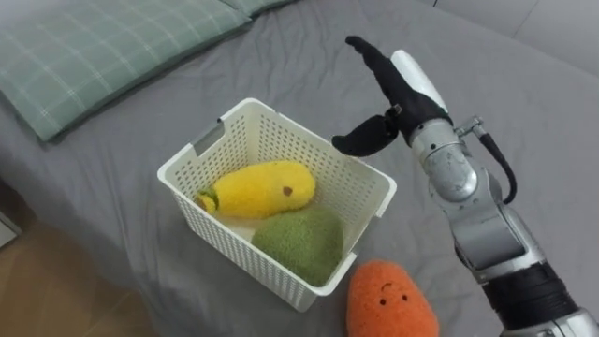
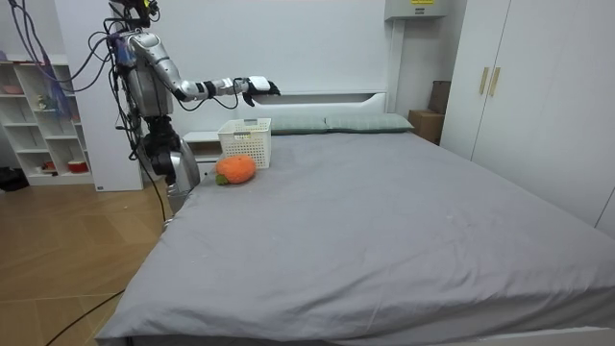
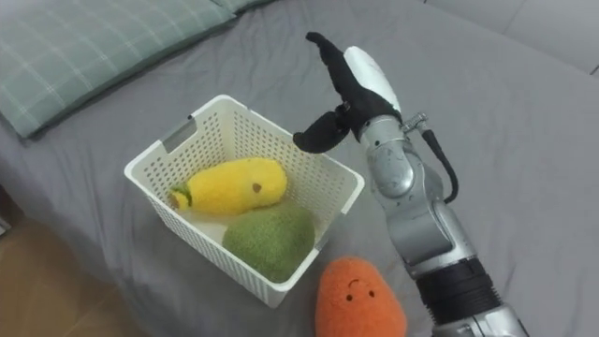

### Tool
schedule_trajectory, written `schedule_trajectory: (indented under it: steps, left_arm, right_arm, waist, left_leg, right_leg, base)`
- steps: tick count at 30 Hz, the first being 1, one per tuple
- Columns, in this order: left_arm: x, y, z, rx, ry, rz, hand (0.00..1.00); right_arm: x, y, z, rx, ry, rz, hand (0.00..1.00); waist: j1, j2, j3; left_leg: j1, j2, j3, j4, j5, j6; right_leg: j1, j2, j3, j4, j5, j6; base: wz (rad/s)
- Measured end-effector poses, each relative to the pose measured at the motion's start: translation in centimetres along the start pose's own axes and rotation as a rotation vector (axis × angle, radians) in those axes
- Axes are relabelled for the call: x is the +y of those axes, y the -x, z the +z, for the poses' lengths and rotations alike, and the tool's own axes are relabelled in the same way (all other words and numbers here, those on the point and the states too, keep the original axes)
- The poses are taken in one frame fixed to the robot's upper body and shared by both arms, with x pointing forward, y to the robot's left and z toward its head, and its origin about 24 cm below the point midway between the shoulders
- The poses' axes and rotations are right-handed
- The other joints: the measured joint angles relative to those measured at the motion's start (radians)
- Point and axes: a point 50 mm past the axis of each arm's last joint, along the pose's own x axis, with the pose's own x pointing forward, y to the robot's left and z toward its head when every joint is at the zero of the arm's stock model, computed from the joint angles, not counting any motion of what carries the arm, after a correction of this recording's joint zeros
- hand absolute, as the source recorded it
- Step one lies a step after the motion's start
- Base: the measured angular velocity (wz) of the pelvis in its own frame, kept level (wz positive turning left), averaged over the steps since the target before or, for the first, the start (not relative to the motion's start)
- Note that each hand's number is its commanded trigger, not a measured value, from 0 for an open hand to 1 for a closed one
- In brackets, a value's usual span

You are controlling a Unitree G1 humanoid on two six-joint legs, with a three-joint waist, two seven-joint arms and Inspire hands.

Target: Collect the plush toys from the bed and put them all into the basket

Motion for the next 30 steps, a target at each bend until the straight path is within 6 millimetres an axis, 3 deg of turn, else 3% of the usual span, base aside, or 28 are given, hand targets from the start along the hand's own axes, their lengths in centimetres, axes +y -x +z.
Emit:
schedule_trajectory:
  steps: [5, 13, 21, 27, 30]
  left_arm:
    - [0.1, 0.1, -0.4, 0.01, 0.018, 0.006, 0.0]
    - [0.1, 0.2, -1.5, 0.032, 0.063, 0.011, 0.0]
    - [0.2, 0.2, -1.3, 0.016, 0.092, 0.009, 0.0]
    - [-0.3, 0.2, -1.4, 0.011, 0.133, -0.009, 0.0]
    - [-0.5, 0.2, -1.7, 0.016, 0.162, -0.016, 0.0]
  right_arm:
    - [-0.5, 1.1, -2.4, 0.072, -0.117, -0.053, 0.0]
    - [-0.9, 3.5, -6.3, 0.211, -0.291, -0.113, 0.0]
    - [0.7, 5.3, -9.8, 0.366, -0.297, -0.089, 0.0]
    - [2.8, 7.4, -12.1, 0.47, -0.293, -0.028, 0.0]
    - [3.7, 7.8, -12.2, 0.478, -0.281, 0.015, 0.0]
  waist:
    - [-0.031, 0.006, -0.0047]
    - [-0.109, 0.033, -0.0267]
    - [-0.153, 0.038, -0.0231]
    - [-0.155, 0.051, -0.0215]
    - [-0.153, 0.061, -0.0218]
  left_leg:
    - [0.001, 0.003, 0.011, 0.002, -0.002, 0.001]
    - [0.037, 0.013, 0.066, -0.022, -0.003, 0.003]
    - [0.067, 0.024, 0.108, -0.025, -0.024, 0.005]
    - [0.07, 0.029, 0.126, -0.027, -0.025, 0.005]
    - [0.07, 0.031, 0.136, -0.035, -0.025, 0.005]
  right_leg:
    - [0.0, 0.0, 0.009, 0.0, 0.0, 0.0]
    - [0.003, 0.001, 0.054, 0.002, 0.0, 0.0]
    - [0.016, 0.006, 0.097, 0.005, 0.002, -0.001]
    - [0.005, 0.01, 0.119, 0.003, 0.002, 0.0]
    - [-0.003, 0.012, 0.13, 0.002, 0.002, 0.0]
  base:
    - [-0.04]
    - [-0.18]
    - [-0.2]
    - [-0.08]
    - [-0.12]
